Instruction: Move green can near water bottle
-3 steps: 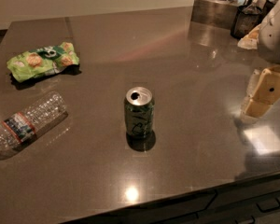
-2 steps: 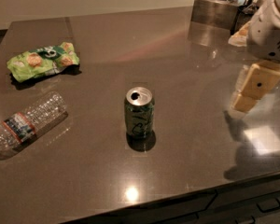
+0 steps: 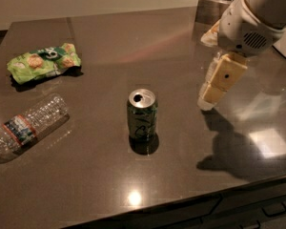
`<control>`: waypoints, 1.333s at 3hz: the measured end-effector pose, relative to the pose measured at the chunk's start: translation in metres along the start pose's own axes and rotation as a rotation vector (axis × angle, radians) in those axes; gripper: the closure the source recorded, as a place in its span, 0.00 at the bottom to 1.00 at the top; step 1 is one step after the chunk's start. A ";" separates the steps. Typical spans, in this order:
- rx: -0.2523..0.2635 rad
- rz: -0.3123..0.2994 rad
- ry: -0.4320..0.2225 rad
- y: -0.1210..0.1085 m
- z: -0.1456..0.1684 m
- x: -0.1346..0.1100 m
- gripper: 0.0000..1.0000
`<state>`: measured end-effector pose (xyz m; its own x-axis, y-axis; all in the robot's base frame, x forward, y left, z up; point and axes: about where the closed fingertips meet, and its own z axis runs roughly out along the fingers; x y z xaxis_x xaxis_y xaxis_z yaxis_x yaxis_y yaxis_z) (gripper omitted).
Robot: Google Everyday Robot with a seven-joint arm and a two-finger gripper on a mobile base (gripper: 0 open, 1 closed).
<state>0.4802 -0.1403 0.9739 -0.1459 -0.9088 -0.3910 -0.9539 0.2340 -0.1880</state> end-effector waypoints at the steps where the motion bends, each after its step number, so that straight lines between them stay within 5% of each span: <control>1: -0.061 -0.034 -0.113 0.020 0.020 -0.026 0.00; 3: -0.122 -0.110 -0.279 0.053 0.053 -0.070 0.00; 4: -0.128 -0.140 -0.310 0.059 0.065 -0.085 0.00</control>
Offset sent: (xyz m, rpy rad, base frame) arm -0.0335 0.1074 -0.0346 0.3174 -0.0031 0.2292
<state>0.4530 -0.0271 0.9371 0.0559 -0.7764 -0.6278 -0.9869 0.0523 -0.1525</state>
